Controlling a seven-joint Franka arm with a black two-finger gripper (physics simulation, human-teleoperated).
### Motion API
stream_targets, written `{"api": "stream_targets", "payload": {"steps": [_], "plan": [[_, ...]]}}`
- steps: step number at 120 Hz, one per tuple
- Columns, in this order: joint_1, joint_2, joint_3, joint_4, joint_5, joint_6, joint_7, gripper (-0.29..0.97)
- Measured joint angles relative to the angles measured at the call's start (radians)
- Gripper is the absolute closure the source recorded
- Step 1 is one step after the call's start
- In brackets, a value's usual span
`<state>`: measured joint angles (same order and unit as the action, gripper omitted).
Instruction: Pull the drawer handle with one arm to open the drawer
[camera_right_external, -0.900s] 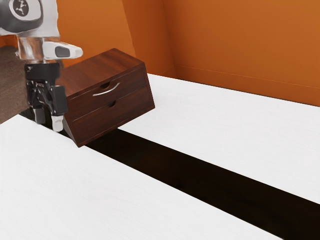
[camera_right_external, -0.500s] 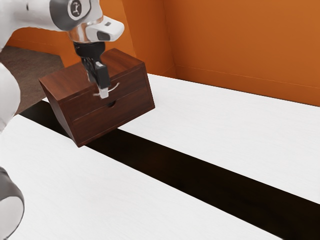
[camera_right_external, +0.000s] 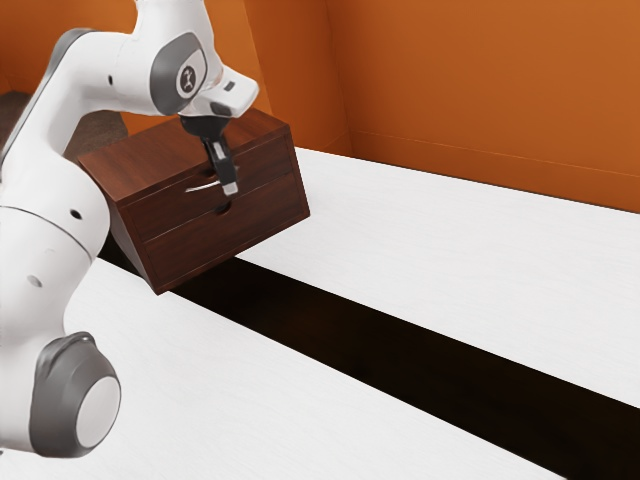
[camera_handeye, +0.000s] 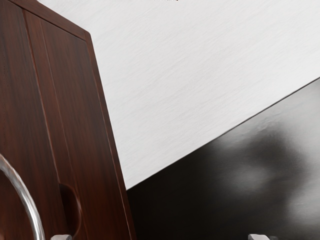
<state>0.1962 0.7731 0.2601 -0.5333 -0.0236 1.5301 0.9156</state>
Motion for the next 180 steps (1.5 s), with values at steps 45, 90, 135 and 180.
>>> {"api": "stream_targets", "payload": {"steps": [45,90,135,180], "plan": [[0.022,0.032,0.018,-0.007,0.004,0.078,0.040,0.54],[0.029,0.065,0.054,-0.010,-0.003,0.127,0.029,0.56],[-0.049,-0.027,0.058,-0.187,0.003,0.149,0.001,0.77],[-0.259,-0.163,0.197,-0.421,-0.005,0.147,-0.008,0.73]]}}
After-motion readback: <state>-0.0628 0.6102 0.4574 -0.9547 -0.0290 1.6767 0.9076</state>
